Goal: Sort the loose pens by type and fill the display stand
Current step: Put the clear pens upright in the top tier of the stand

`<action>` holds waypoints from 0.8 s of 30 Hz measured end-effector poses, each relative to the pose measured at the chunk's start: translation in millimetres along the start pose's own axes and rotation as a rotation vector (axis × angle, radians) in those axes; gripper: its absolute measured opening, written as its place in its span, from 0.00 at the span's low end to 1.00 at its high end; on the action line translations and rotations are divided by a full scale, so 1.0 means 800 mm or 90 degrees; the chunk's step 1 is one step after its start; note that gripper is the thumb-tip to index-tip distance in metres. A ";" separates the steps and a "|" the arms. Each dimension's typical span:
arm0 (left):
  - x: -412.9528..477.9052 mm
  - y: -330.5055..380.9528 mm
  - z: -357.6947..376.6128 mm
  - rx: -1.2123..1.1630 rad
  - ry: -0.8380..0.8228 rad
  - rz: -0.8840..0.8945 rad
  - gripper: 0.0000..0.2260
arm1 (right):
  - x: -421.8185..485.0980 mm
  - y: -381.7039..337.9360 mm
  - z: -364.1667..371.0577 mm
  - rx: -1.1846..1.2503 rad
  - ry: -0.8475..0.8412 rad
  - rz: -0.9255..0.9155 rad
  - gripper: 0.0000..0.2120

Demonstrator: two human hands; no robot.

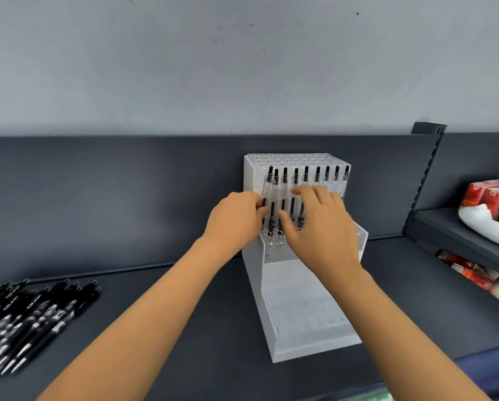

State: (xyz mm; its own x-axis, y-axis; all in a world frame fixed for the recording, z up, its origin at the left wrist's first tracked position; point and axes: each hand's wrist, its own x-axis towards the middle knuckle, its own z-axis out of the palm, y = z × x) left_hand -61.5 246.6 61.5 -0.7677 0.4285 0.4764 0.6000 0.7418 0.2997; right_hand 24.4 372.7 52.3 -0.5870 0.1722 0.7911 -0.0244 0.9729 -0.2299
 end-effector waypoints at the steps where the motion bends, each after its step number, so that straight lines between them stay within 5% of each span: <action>1: -0.001 0.002 0.000 0.035 0.001 0.002 0.11 | -0.003 0.001 -0.003 -0.047 0.016 -0.025 0.17; 15: -0.028 0.019 -0.006 0.165 0.003 -0.037 0.17 | -0.047 -0.007 -0.034 -0.094 -0.140 -0.007 0.22; 24: -0.134 -0.048 -0.081 0.328 -0.006 -0.063 0.27 | -0.063 -0.083 -0.026 -0.034 -0.075 -0.055 0.20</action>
State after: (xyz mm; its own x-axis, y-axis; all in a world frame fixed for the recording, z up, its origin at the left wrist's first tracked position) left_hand 12.3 138.6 52.0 -0.8184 0.3466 0.4583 0.3382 0.9354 -0.1034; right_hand 72.8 302.4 39.7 -0.6752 0.0710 0.7342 -0.0374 0.9908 -0.1302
